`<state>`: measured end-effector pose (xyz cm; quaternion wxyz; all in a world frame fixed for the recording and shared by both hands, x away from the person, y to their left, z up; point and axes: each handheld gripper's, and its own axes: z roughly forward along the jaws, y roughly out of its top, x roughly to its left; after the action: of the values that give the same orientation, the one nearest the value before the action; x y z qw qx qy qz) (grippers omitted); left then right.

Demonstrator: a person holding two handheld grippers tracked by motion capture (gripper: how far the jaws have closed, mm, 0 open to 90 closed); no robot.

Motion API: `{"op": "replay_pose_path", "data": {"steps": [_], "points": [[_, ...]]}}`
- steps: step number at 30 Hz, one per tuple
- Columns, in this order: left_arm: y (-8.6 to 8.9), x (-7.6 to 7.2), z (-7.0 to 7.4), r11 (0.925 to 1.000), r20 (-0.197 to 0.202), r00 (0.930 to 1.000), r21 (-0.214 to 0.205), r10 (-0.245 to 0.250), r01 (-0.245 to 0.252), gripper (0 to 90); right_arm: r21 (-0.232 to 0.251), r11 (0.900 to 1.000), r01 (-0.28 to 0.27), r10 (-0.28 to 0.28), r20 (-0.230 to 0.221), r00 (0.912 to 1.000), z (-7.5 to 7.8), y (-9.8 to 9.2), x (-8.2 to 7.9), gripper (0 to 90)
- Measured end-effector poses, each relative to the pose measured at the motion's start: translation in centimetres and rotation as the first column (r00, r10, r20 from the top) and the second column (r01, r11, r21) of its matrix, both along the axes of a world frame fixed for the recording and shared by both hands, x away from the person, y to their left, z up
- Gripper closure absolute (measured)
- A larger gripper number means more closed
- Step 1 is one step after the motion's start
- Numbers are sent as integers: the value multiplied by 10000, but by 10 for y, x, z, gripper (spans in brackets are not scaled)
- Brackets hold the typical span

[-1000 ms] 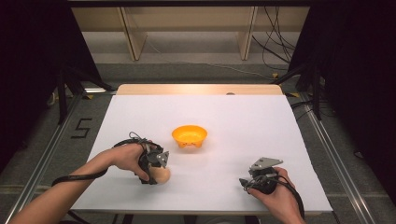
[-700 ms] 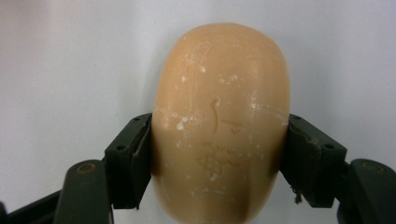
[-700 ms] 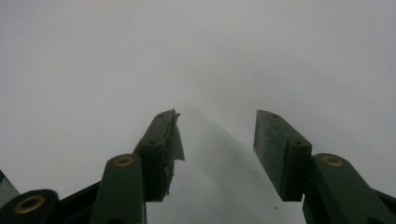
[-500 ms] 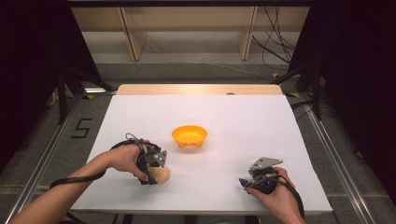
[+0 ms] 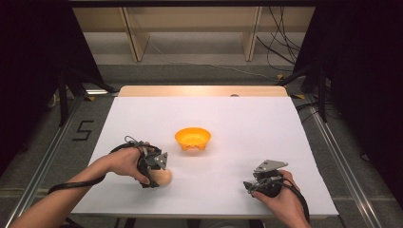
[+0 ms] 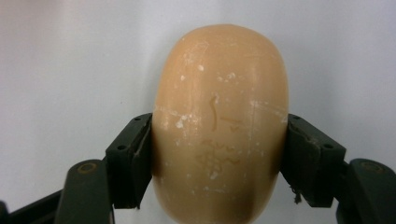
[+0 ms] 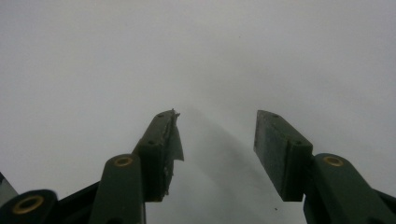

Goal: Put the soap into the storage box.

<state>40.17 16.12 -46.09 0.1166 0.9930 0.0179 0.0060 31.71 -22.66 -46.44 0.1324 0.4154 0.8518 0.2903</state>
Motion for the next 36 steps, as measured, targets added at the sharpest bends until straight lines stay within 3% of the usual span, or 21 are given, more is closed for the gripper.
{"op": "replay_pose_path", "data": {"steps": [3, 8, 9, 10, 11, 14, 15, 21, 22, 24, 27, 30, 33, 34, 36], "points": [[2, 2, 4, 10000, -7, 10000, -11, 51, -51, 317, 80, 9999, 148, -148, -69, 9999, 1, 0, -1, 496], [5, 3, 9, 9980, -68, 9984, -272, 565, -567, 317, 87, 9999, 128, -130, 202, 9997, 2, -1, -1, 496], [6, 3, 10, 9976, -66, 9982, -349, 602, -604, 317, 87, 9999, 128, -130, 202, 9997, 2, -1, -1, 496], [6, 2, 11, 9933, -106, 9955, -660, 938, -943, 317, 80, 9999, 128, -129, 225, 9997, 3, -1, -1, 496], [7, 3, 13, 9952, -48, 9966, -534, 818, -819, 317, 132, 9996, 254, -255, 139, 9996, 4, -1, -2, 494], [8, 2, 14, 9887, -97, 9930, -917, 1179, -1183, 317, 150, 9995, 260, -262, 129, 9996, 4, -1, -2, 494], [9, 4, 16, 9920, -30, 9949, -756, 1010, -1009, 317, 150, 9996, 253, -255, 126, 9996, 4, -1, -2, 494], [10, 6, 20, 9859, 32, 9911, -1027, 1333, -1323, 318, 192, 9994, 276, -277, 47, 9996, 5, -1, -3, 494], [10, 6, 19, 9805, -63, 9877, -1197, 1560, -1556, 318, 186, 9994, 283, -284, 48, 9996, 5, -1, -3, 493], [11, 8, 21, 9818, 63, 9880, -1134, 1543, -1526, 318, 176, 9994, 282, -283, 54, 9996, 5, -1, -3, 493], [11, 9, 22, 9747, 29, 9836, -1353, 1801, -1781, 318, 51, 9999, 108, -110, 427, 9990, 4, -2, -1, 493], [10, 11, 24, 9660, 45, 9775, -1540, 2109, -2077, 318, 24, 10000, 75, -76, 505, 9987, 4, -2, -1, 493], [9, 13, 26, 9666, 56, 9777, -1515, 2100, -2067, 318, 32, 9999, 144, -145, 427, 9990, 4, -2, -2, 492], [8, 13, 25, 9593, -18, 9734, -1694, 2292, -2262, 318, 45, 9999, 154, -156, 436, 9989, 4, -2, -2, 492], [7, 15, 28, 9651, 65, 9774, -1597, 2115, -2078, 318, 159, 9995, 269, -274, 355, 9990, 5, -1, -2, 491]]}}
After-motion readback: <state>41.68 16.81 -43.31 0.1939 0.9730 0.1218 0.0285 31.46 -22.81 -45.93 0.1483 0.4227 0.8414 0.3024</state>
